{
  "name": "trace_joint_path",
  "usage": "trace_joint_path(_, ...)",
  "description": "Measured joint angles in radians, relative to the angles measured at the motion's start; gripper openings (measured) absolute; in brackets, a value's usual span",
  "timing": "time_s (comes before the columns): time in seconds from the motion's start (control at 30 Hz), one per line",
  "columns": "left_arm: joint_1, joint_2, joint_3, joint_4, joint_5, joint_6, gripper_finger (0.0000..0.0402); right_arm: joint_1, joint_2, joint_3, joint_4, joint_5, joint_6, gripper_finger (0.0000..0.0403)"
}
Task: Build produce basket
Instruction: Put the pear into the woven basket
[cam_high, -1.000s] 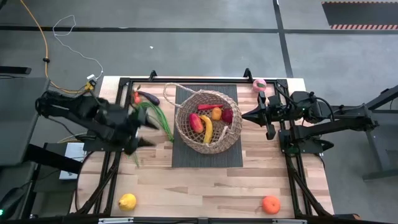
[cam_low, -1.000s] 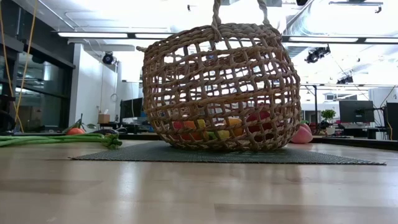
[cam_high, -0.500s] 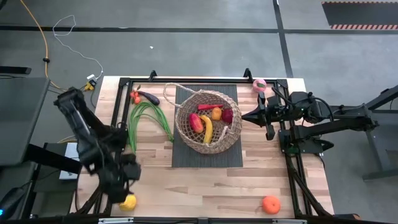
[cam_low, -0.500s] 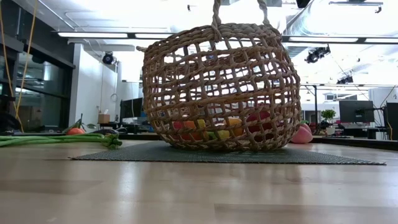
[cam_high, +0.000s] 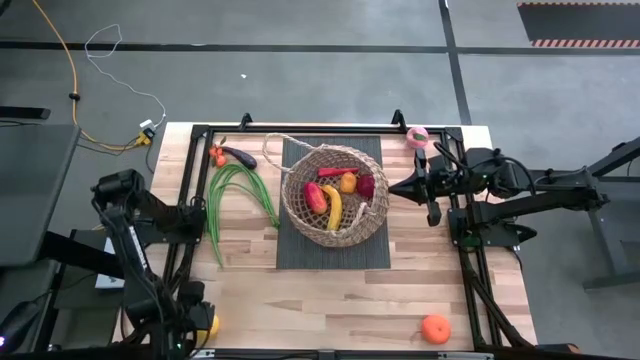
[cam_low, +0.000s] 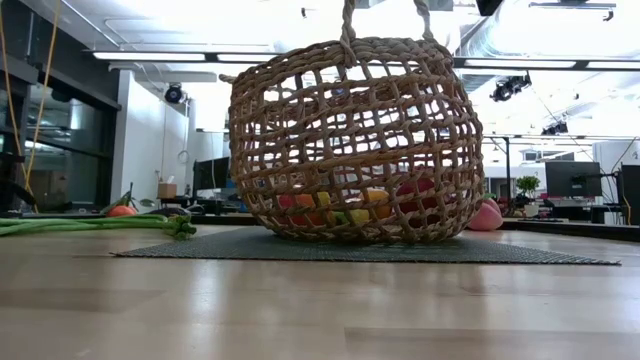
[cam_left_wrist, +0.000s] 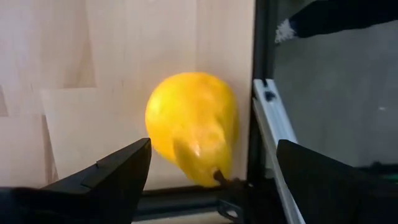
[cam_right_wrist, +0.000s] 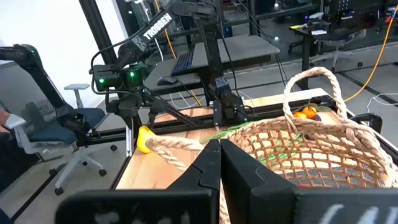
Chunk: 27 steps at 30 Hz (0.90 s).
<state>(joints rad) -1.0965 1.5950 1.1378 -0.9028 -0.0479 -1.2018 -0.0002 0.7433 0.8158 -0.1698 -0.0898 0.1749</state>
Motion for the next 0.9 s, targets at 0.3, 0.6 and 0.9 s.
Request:
trace_joint_path(0.3, -0.008, 0.075, 0.000, 0.002, -0.032, 0.009, 0.0337, 0.000, 0.000, 0.000, -0.015, 0.000, 0.000, 0.0000)
trace_joint_path(0.6, -0.010, 0.119, 0.000, 0.002, -0.041, 0.035, 0.0337, 0.000, 0.000, 0.000, -0.018, 0.000, 0.000, 0.0000)
trace_joint_path(0.9, -0.010, 0.162, 0.002, 0.005, -0.049, 0.060, 0.0337, 0.000, 0.000, 0.000, -0.022, 0.000, 0.000, 0.0000)
